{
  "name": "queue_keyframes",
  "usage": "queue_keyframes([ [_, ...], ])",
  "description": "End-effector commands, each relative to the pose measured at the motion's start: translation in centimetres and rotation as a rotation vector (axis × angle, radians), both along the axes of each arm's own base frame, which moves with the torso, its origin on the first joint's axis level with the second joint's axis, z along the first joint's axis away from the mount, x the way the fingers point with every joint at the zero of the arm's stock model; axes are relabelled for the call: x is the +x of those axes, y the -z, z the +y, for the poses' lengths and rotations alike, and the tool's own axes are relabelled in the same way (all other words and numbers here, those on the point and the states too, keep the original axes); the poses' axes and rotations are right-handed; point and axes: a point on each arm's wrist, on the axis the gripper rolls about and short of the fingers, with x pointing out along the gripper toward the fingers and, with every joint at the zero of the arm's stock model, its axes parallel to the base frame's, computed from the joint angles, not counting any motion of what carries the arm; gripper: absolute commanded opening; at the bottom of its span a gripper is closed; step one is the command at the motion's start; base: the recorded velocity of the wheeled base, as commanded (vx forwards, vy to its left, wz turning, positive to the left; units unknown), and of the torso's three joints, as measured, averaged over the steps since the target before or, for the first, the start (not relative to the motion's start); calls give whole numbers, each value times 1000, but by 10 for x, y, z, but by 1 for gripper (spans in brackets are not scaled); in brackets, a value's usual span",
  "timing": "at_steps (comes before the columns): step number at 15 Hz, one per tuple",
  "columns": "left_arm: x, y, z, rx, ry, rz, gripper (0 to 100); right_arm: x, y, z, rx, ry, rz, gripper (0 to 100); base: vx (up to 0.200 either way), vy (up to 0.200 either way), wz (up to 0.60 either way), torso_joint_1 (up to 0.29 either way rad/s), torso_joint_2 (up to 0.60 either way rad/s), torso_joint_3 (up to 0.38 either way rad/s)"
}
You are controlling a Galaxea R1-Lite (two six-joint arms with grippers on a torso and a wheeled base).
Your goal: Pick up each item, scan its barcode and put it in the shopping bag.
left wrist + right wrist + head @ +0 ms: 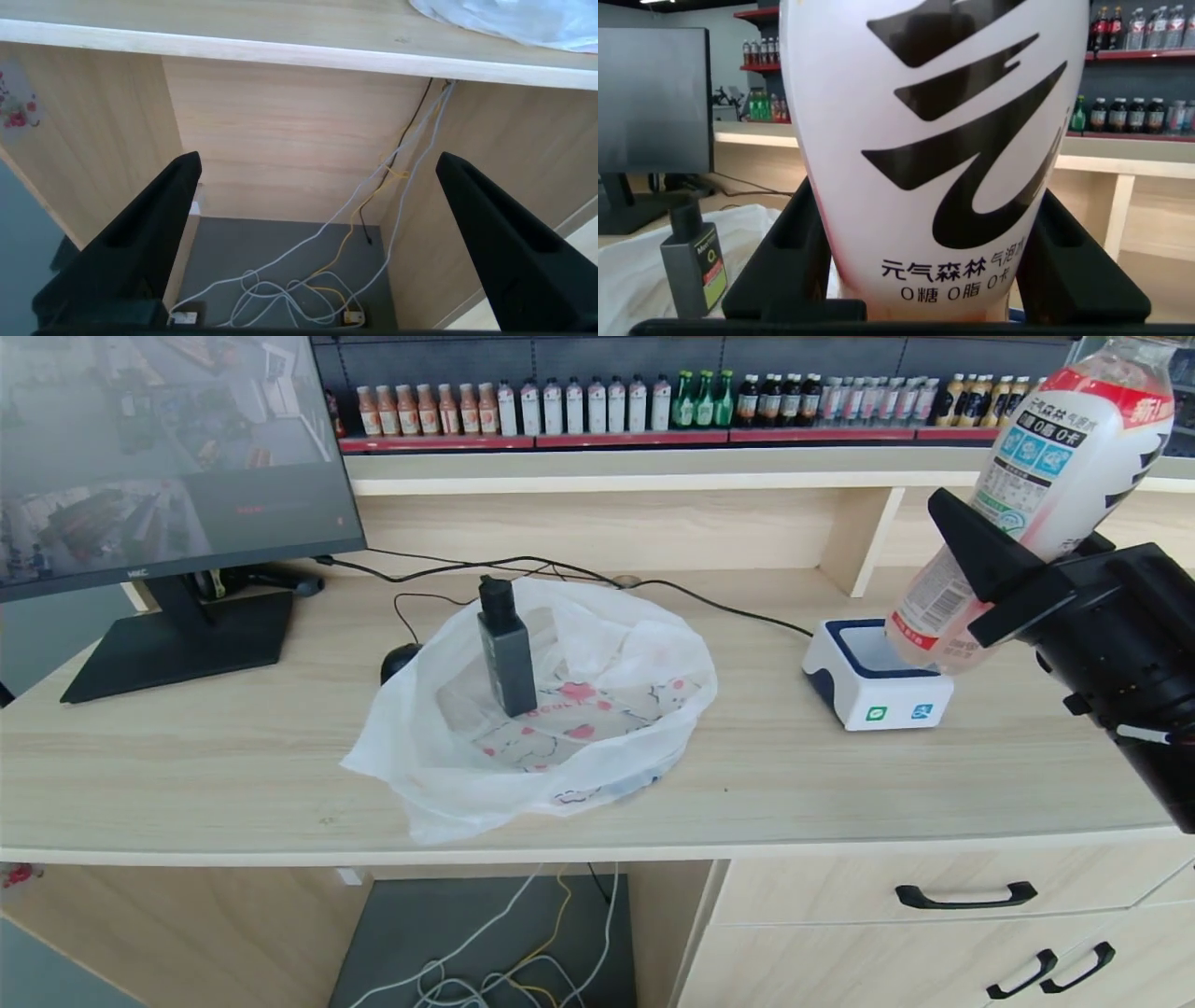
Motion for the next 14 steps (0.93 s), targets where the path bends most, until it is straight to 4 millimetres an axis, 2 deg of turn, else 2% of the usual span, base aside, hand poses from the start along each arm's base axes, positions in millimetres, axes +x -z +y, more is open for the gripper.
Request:
queue_keyframes([
  [1, 0, 0, 0, 0, 0, 0, 100, 2, 1, 1, -2, 0, 4, 0, 0, 200, 0, -7, 2, 2],
  [4, 0, 0, 0, 1, 0, 0, 100, 6, 2, 2, -4, 0, 8, 0, 0, 200, 0, 5, 4, 2],
  [11, 0, 0, 0, 6, 1, 0, 100, 12, 10, 9, -18, -26, 38, 0, 0, 0, 0, 0, 0, 0],
  [14, 0, 0, 0, 6, 1, 0, 100, 17, 17, 46, -38, -135, 50, 0, 0, 0, 0, 0, 0, 0],
])
